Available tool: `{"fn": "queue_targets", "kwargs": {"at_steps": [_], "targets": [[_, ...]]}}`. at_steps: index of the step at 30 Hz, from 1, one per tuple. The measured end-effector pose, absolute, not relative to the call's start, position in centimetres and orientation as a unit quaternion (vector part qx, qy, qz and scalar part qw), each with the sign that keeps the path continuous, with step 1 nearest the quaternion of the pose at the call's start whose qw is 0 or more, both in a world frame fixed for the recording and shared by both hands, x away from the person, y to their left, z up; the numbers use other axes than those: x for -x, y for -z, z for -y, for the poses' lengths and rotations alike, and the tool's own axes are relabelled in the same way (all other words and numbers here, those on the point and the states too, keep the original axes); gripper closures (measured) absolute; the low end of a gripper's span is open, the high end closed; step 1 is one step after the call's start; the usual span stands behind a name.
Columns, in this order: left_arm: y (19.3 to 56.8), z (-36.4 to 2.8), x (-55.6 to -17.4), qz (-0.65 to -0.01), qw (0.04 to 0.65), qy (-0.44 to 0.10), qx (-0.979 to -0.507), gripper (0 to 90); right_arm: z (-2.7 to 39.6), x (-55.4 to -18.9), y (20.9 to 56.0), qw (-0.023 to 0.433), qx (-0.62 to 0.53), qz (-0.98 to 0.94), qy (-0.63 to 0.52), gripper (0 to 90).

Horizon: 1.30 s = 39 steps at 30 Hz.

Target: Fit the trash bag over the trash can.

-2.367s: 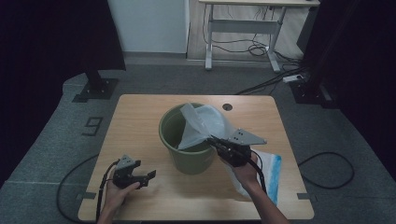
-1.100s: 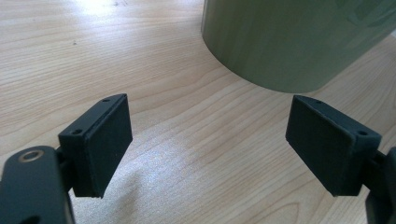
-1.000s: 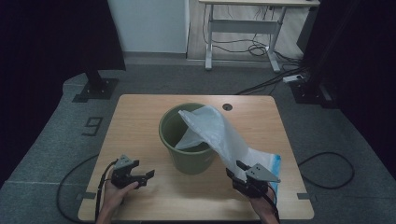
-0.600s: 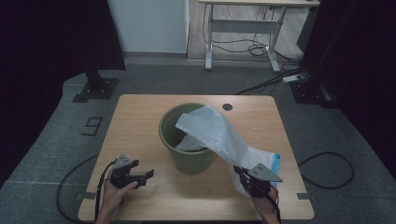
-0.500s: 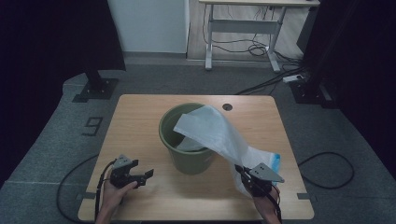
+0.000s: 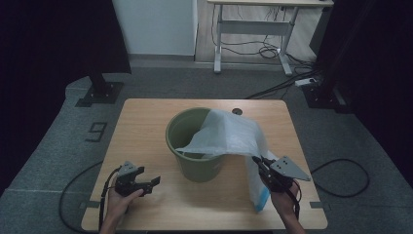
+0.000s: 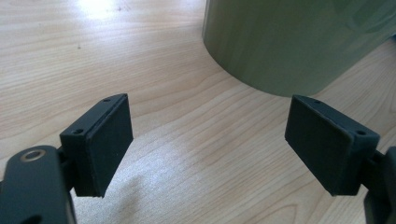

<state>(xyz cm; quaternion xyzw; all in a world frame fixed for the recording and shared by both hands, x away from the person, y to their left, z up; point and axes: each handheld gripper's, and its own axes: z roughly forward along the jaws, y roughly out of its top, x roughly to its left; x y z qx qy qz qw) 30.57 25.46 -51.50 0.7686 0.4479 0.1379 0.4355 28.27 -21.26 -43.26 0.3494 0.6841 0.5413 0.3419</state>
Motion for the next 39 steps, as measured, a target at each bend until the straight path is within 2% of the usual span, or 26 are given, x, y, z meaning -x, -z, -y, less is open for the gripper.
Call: {"fn": "queue_targets", "kwargs": {"at_steps": [11,22,25,29,39], "targets": [[49.0,-24.6,-29.6,-0.439,0.458,-0.151,-0.758,15.2,19.8,-29.5,40.2,0.351,-0.327,-0.677,-0.557,88.6],[44.9,-23.7,-28.7,-0.451,0.471,-0.198,-0.732,14.9,18.9,-30.5,39.6,0.341,-0.311,-0.692,-0.556,88.6],[42.5,-22.7,-28.3,-0.448,0.489,-0.220,-0.715,14.9,18.9,-30.6,39.4,0.338,-0.311,-0.693,-0.555,88.6],[39.9,-21.0,-28.0,-0.424,0.503,-0.233,-0.716,15.0,18.9,-30.6,38.5,0.327,-0.309,-0.694,-0.562,88.6],[37.9,-16.9,-29.1,-0.384,0.508,-0.242,-0.732,15.5,18.3,-30.8,37.1,0.327,-0.302,-0.699,-0.560,88.6]]}}
